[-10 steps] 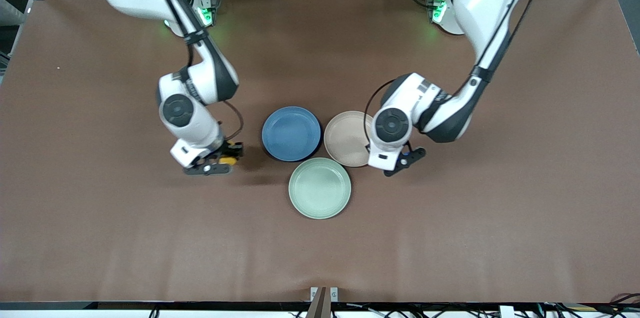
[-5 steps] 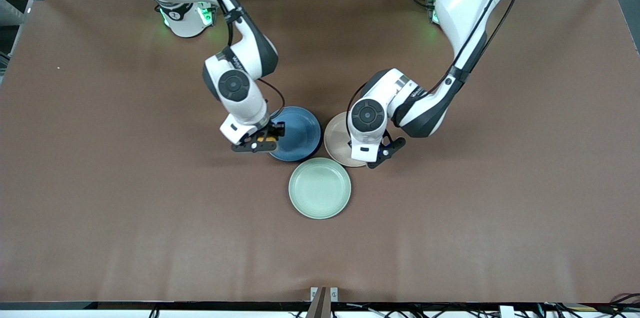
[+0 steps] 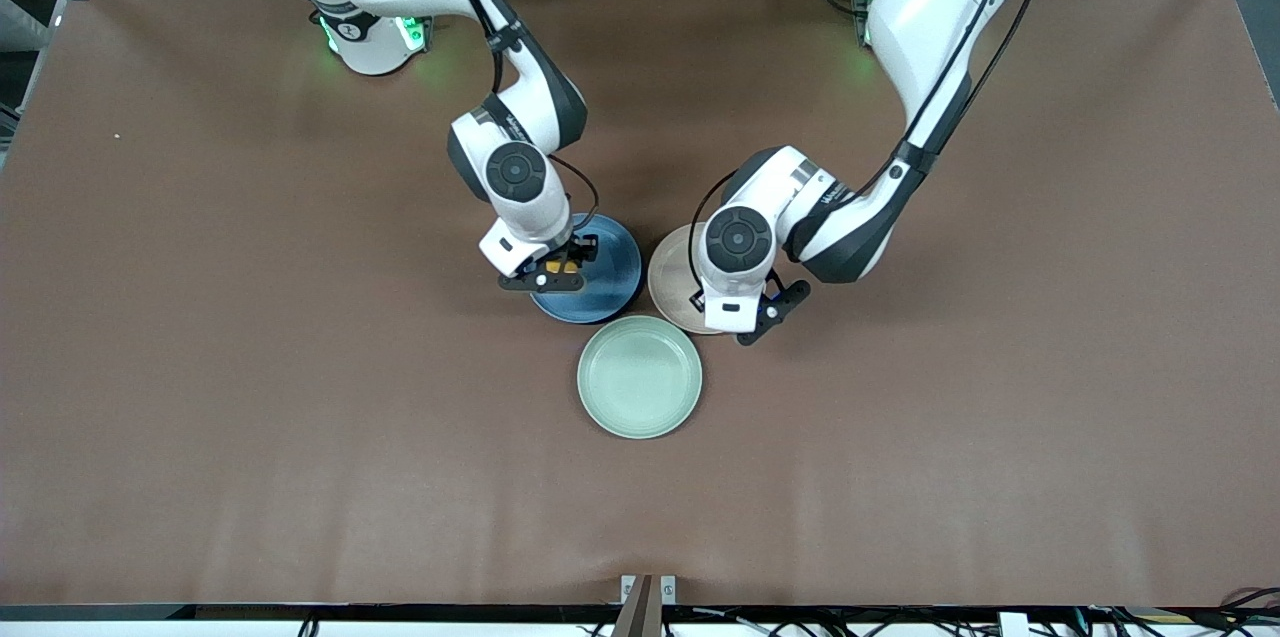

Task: Place lemon and lettuce in plates
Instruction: 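Carry the lettuce toward the beige plate while the right gripper carries the lemon, then release the lettuce onto the beige plate while the right gripper lowers the lemon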

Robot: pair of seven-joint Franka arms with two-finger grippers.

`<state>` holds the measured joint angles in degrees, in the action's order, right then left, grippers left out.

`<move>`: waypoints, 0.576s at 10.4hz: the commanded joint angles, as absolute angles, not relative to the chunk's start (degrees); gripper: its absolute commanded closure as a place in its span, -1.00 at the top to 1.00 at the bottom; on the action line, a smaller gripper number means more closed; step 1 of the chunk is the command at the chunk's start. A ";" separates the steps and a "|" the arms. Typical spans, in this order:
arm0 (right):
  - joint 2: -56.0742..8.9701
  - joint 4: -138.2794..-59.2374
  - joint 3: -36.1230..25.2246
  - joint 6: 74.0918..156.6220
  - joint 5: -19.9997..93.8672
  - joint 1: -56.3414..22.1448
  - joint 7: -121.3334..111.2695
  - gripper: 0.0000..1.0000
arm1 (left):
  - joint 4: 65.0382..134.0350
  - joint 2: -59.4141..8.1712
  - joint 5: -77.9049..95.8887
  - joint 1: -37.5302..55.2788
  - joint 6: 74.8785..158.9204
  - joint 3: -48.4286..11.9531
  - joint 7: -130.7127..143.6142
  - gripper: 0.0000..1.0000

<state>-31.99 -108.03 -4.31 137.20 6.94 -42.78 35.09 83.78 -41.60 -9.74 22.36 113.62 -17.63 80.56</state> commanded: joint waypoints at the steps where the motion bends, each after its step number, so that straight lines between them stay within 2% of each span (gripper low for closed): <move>1: -35.68 -104.33 -4.83 138.77 8.53 -43.85 36.64 -0.48 | 83.32 -37.55 -9.49 21.80 112.42 -16.96 73.52 1.00; 2: -36.29 -104.07 -4.83 139.82 8.44 -44.38 36.74 -0.41 | 83.49 -35.70 -9.75 19.80 112.15 -16.88 69.56 1.00; 3: -36.65 -104.06 -4.83 140.09 8.44 -44.38 36.74 -0.17 | 83.50 -34.29 -9.76 18.56 111.54 -16.79 65.26 1.00; 4: -36.74 -103.98 -4.83 140.10 8.35 -44.38 36.65 0.20 | 83.50 -32.71 -9.76 17.24 110.66 -16.44 60.69 1.00; 5: -36.65 -103.89 -4.92 140.01 8.18 -44.38 36.56 0.99 | 83.58 -31.39 -9.76 15.66 109.87 -16.35 56.82 1.00; 6: -36.39 -103.54 -4.92 139.84 8.00 -44.12 36.56 1.00 | 83.58 -29.98 -10.02 14.08 108.73 -16.35 53.12 1.00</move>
